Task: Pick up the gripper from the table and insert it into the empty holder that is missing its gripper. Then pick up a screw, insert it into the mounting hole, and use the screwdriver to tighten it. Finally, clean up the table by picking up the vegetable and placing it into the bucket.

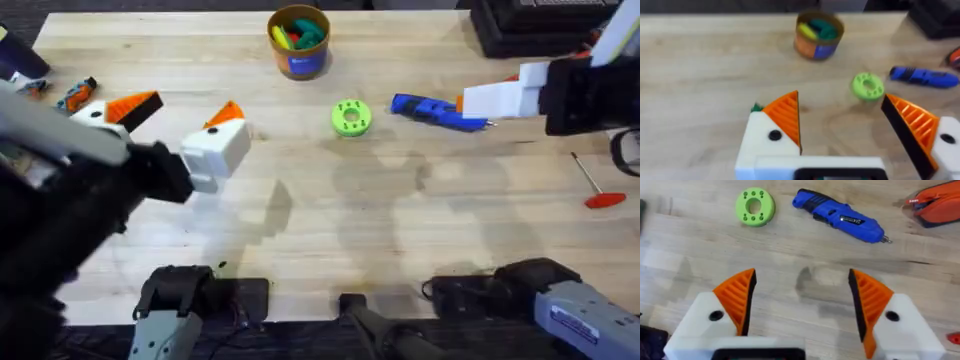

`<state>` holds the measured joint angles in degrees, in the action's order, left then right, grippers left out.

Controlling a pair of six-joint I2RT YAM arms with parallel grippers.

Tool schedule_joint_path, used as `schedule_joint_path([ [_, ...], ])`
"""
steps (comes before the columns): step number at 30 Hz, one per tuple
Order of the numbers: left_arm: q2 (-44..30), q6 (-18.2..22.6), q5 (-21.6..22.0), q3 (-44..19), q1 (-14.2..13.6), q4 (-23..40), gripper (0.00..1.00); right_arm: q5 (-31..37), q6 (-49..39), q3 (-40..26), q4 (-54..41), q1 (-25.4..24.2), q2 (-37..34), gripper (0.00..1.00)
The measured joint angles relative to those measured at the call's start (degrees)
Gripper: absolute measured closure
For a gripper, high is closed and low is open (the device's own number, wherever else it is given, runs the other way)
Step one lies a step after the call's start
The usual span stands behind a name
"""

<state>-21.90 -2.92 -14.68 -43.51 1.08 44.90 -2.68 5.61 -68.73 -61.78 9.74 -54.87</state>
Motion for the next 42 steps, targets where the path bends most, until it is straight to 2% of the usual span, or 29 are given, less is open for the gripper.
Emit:
schedule_joint_path([
  [6,-15.1,0.2,5.1,-8.3,0.0,13.3,0.015,0.0,0.0,0.0,0.0,0.0,-0.1,0.017],
  [11,-23.5,0.3,8.5,-10.1,0.0,15.0,0.015,0.0,-1.1,0.0,0.0,0.0,-0.1,0.017],
  [21,-31.9,0.4,11.2,-10.2,0.5,19.2,0.015,0.0,-3.8,0.0,-0.1,0.2,-1.5,0.017],
  [29,-45.9,2.9,19.2,-10.2,2.6,14.1,0.014,0.0,-4.2,0.2,-0.7,0.2,-2.5,0.017],
  [34,-55.2,3.9,19.8,-10.3,4.3,9.3,0.015,0.0,-4.3,0.2,-0.8,0.2,-2.3,0.017],
  [42,-66.9,4.7,19.9,-11.1,6.5,5.5,0.015,0.0,-4.3,0.2,-0.8,0.2,-2.2,0.017],
])
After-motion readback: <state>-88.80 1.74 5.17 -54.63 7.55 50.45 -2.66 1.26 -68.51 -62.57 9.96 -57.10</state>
